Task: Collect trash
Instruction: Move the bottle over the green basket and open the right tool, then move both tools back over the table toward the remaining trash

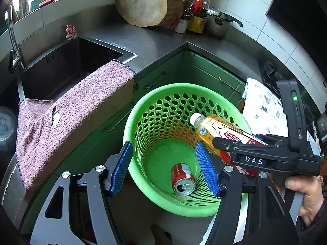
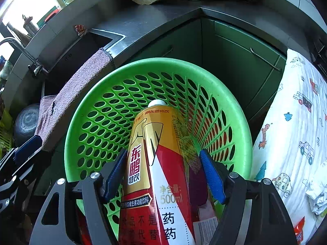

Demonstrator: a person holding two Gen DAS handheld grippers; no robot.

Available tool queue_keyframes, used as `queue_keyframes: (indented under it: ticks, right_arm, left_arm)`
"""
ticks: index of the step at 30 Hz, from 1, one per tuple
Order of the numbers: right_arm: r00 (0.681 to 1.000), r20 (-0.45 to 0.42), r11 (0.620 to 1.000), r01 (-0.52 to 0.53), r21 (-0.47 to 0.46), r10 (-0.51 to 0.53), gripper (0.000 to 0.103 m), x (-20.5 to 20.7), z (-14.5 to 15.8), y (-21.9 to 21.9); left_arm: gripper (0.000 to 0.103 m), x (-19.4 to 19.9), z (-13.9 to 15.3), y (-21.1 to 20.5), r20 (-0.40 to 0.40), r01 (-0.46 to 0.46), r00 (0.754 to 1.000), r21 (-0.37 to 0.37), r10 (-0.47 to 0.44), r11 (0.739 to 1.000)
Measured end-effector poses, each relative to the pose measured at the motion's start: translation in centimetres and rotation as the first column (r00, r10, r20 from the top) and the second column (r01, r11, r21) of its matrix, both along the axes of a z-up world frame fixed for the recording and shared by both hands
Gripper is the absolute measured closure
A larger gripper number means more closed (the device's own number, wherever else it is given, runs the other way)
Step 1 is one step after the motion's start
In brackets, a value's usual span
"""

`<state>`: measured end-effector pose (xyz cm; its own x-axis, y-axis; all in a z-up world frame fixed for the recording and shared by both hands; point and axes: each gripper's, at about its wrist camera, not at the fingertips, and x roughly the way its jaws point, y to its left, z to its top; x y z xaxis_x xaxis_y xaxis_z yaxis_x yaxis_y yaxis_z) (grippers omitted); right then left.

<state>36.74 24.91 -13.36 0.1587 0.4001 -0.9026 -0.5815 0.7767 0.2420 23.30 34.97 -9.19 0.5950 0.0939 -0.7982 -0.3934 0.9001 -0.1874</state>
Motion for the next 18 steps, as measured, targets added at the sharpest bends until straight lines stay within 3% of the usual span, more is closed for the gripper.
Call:
queue_keyframes:
  ticks: [6,8,18]
  right_arm:
    - [1.000,0.006,0.998,0.005,0.070,-0.005,0.023,-1.3,1.9,-0.6]
    - [1.000,0.026,0.997,0.000,0.073,-0.002,0.022,-2.1,2.7,-1.5]
    - [0.987,0.155,0.998,0.029,0.056,-0.037,0.018,-6.9,6.5,-9.2]
  left_arm:
    - [0.039,-0.6,0.0,-0.5,-0.023,0.015,1.000,0.022,-0.014,1.000]
    - [0.032,-0.9,0.2,-0.8,-0.019,0.020,1.000,0.025,-0.020,0.999]
    - [0.028,-2.5,1.8,-3.9,0.011,0.069,0.998,0.040,-0.070,0.997]
